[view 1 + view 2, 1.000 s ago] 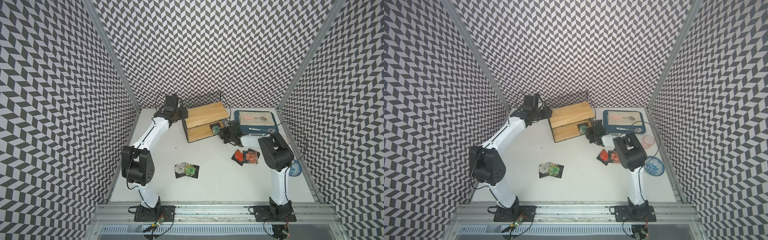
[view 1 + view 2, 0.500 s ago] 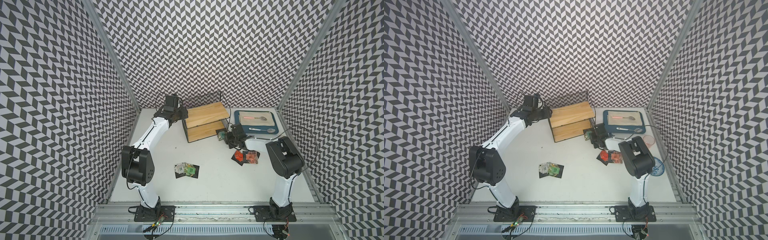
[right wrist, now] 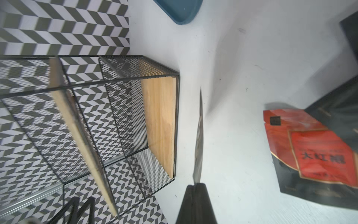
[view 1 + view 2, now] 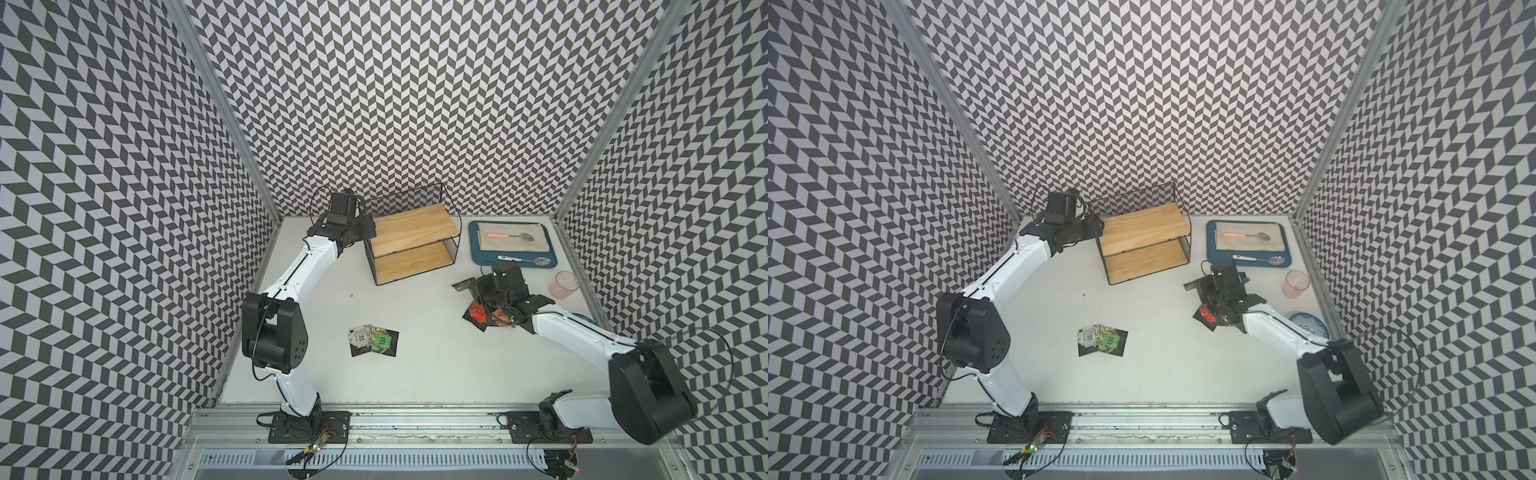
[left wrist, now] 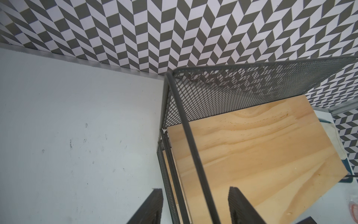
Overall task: Remove the tea bags from the shelf
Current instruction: Place the tea bag at the center of the board.
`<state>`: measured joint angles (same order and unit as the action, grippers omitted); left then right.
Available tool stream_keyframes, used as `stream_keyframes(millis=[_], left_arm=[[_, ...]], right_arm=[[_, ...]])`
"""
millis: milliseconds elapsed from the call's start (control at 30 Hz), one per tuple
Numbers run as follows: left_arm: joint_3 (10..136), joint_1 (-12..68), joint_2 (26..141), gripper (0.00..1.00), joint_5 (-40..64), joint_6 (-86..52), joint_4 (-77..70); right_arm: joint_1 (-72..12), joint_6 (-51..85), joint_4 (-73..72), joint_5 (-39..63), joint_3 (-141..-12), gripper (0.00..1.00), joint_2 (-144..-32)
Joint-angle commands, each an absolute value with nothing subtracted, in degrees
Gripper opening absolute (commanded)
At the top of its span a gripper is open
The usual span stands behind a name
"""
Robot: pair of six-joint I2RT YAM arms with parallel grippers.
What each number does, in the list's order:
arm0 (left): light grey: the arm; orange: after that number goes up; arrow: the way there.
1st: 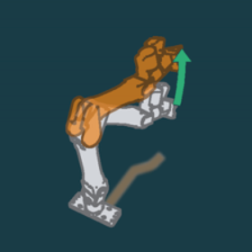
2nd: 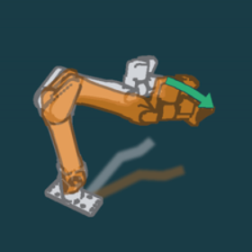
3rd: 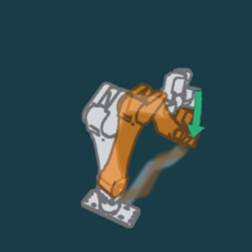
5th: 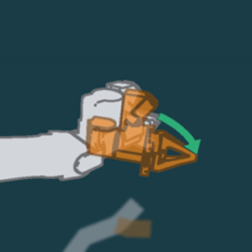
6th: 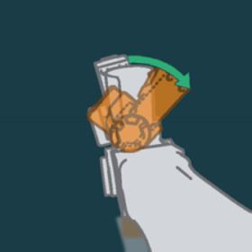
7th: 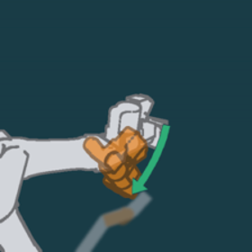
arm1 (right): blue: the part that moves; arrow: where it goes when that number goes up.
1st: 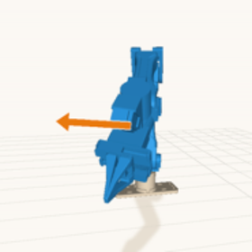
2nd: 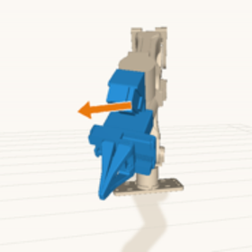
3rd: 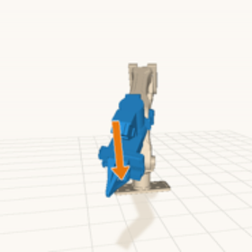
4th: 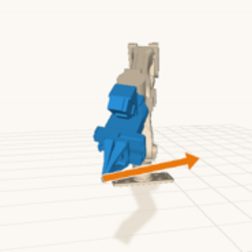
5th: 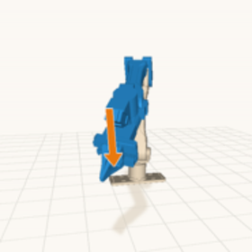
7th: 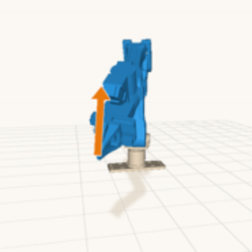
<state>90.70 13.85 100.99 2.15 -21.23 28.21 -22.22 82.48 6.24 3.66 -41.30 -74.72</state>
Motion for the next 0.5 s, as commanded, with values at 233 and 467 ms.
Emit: stream_keyframes(millis=[233,467], left_arm=[[85.5,14.5,93.3,0.62,-1.2,-20.6,29.5],[82.2,15.9,89.6,0.64,-2.5,-21.8,30.5]], right_arm=[[-13.6,75.2,13.2,1.5,-31.3,0.0,-50.6],[-8.5,80.2,18.4,6.2,-20.7,0.0,-43.0]])
